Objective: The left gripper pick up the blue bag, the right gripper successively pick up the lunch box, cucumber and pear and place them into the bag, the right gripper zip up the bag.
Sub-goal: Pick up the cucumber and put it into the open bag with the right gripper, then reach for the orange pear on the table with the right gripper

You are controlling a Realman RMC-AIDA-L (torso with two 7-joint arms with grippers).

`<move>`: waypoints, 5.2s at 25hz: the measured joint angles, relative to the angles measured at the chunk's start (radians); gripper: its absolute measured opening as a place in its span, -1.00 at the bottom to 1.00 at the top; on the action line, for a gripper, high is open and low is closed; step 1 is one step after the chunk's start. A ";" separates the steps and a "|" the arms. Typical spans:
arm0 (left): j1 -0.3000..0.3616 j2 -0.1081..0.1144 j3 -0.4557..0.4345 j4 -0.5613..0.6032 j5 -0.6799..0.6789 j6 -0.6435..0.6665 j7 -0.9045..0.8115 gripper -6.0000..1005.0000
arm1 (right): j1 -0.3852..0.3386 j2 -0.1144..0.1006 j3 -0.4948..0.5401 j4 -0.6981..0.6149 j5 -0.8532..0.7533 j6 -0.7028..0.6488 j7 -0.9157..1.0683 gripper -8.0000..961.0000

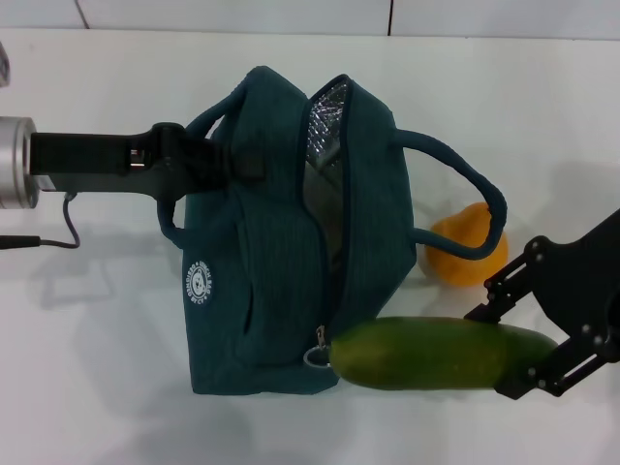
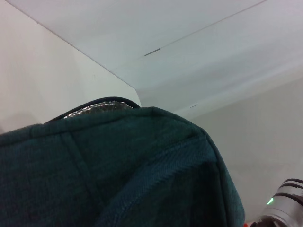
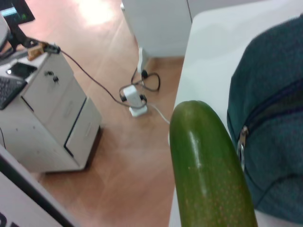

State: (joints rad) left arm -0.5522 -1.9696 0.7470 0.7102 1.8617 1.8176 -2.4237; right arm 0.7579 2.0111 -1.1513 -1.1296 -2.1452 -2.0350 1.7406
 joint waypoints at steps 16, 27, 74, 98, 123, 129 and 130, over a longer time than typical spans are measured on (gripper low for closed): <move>-0.002 -0.003 0.000 0.000 0.001 -0.001 0.002 -0.91 | 0.025 -0.016 0.238 0.021 0.087 -0.030 0.099 0.29; -0.005 -0.004 -0.003 -0.001 -0.022 0.008 0.005 -0.91 | 0.105 -0.085 0.230 0.009 0.003 0.004 0.274 0.29; -0.011 -0.034 0.014 -0.004 -0.054 0.042 0.031 -0.91 | 0.321 0.001 0.138 0.212 -0.235 0.130 0.338 0.29; -0.013 -0.029 0.012 -0.026 -0.055 0.041 0.047 -0.91 | 0.351 0.000 0.112 0.214 -0.128 0.134 0.335 0.34; 0.018 -0.025 -0.063 -0.047 -0.077 0.037 0.075 -0.91 | -0.219 -0.047 0.555 -0.119 0.234 0.168 0.205 0.51; 0.024 -0.008 -0.081 -0.130 -0.125 0.040 0.110 -0.91 | -0.326 -0.025 0.569 -0.002 0.240 0.218 0.068 0.51; 0.025 -0.007 -0.083 -0.136 -0.126 0.040 0.114 -0.91 | -0.333 -0.025 0.569 0.039 0.241 0.224 0.038 0.51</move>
State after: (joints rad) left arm -0.5275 -1.9765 0.6639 0.5741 1.7356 1.8578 -2.3100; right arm 0.4246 1.9862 -0.5822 -1.0909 -1.9039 -1.8114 1.7782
